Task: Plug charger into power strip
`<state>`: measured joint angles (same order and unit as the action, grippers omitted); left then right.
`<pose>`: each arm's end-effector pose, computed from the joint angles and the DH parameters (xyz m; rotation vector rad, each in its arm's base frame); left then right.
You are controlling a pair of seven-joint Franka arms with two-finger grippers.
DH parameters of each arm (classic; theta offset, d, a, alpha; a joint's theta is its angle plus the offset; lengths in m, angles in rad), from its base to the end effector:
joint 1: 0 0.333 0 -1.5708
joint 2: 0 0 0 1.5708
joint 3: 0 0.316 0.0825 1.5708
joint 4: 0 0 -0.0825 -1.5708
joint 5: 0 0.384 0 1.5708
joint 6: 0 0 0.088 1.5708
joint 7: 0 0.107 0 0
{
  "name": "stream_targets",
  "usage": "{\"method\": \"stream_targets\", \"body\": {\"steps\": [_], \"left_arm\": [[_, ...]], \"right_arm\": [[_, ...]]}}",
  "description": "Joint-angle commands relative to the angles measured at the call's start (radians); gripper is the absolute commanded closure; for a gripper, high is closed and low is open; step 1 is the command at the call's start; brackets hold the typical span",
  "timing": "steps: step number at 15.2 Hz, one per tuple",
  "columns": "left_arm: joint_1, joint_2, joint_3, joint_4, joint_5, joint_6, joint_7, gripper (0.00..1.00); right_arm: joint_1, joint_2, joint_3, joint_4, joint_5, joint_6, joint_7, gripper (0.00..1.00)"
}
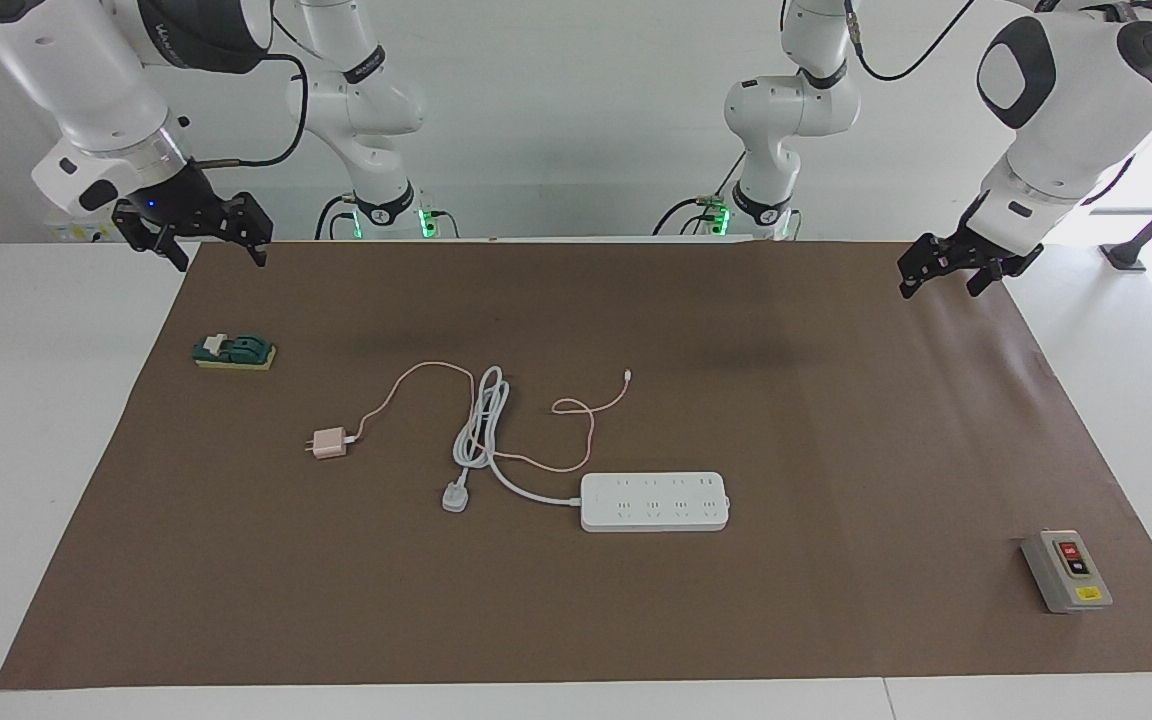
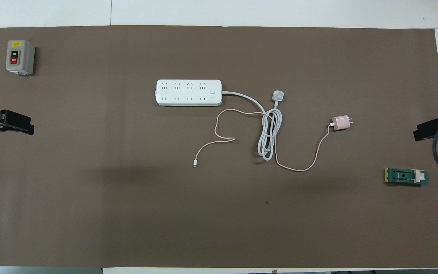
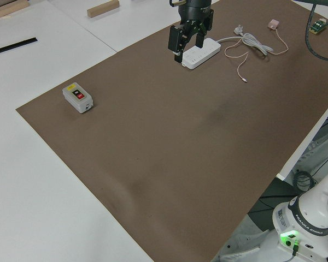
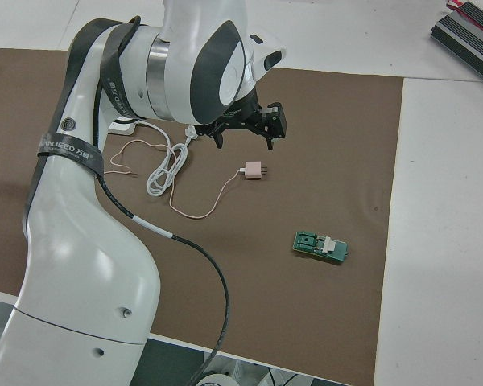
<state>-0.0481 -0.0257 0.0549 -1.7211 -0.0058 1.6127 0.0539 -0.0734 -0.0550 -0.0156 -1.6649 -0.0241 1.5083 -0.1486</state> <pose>0.5445 0.0034 0.5712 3.1284 -0.0731 -0.1291 0.5263 -0.0499 0.6051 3.1250 0.0928 -0.1622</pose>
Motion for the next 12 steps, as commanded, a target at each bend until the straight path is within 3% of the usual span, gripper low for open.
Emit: {"method": "stream_targets", "body": {"steps": [1, 12], "left_arm": [[-0.009, -0.002, 0.013, 0.006, -0.008, -0.017, -0.003, 0.0], [-0.013, 0.029, 0.013, 0.008, -0.006, 0.07, -0.006, 0.0]], "right_arm": [[-0.014, -0.012, -0.001, -0.015, -0.008, 0.017, -0.02, 0.0], [-0.028, -0.022, -0.004, -0.032, 0.013, 0.003, -0.054, 0.0]]}}
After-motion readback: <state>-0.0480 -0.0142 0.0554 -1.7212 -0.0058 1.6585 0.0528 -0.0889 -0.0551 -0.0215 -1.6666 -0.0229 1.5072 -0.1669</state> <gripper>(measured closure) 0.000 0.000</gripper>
